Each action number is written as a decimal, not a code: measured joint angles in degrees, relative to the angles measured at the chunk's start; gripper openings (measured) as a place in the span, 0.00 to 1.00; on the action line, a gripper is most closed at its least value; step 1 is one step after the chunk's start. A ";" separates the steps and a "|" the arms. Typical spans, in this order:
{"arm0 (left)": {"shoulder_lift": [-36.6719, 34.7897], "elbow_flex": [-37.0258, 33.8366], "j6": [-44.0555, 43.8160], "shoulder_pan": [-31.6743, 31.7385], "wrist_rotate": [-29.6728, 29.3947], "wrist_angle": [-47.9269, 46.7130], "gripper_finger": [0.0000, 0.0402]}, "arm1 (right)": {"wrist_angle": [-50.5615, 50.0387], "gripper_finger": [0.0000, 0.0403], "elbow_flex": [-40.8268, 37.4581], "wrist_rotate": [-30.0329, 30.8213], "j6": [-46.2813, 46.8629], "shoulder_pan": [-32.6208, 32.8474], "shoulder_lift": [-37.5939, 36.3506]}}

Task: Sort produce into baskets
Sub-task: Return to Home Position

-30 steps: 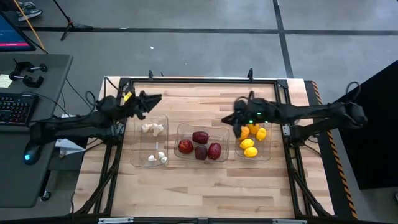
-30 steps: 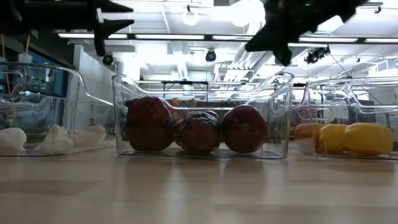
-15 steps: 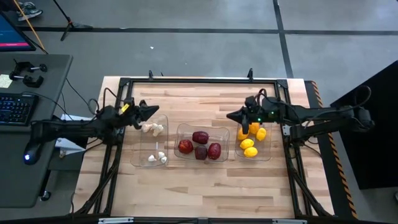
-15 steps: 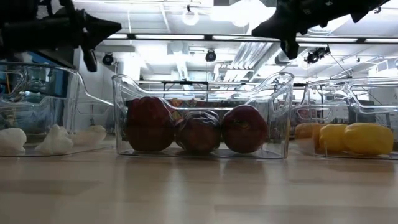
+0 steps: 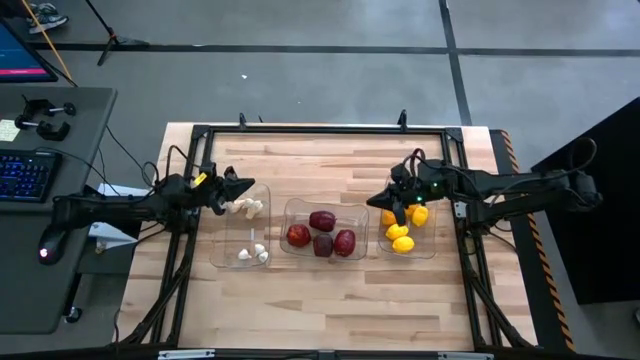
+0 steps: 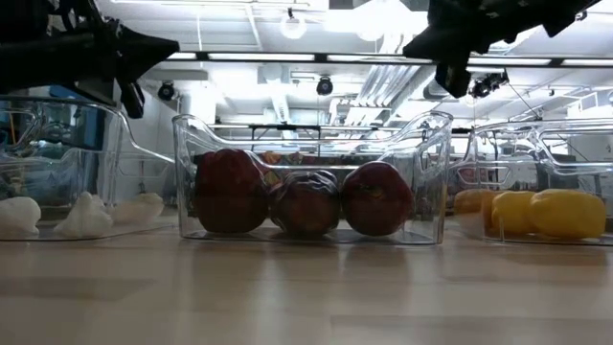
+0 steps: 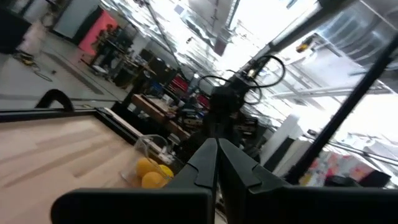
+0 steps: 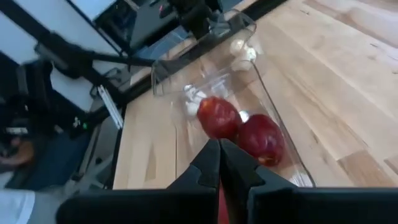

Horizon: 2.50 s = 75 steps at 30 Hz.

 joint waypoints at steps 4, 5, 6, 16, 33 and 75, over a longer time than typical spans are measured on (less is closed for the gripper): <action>-0.18 0.04 -0.51 0.09 3.65 0.01 0.00 | -2.44 0.00 0.00 1.29 -1.92 2.29 -2.53; -0.19 0.04 -0.53 0.09 4.68 -0.03 0.00 | -2.85 0.00 0.00 2.14 -2.61 3.01 -3.40; -0.19 0.04 -0.61 0.09 5.41 -0.04 0.00 | -3.58 0.00 0.00 3.03 -3.25 3.75 -4.49; -0.19 0.04 -4.46 0.07 7.11 -1.30 0.00 | -10.85 0.00 -0.76 9.75 -9.14 7.96 -18.17; -1.32 0.11 -4.48 0.04 7.01 -3.85 0.00 | 18.57 0.00 -29.61 6.71 -4.54 8.77 -35.79; -23.32 0.09 -4.48 -0.74 2.63 -37.26 0.00 | 4.60 0.00 -37.18 7.19 -5.05 10.32 -43.57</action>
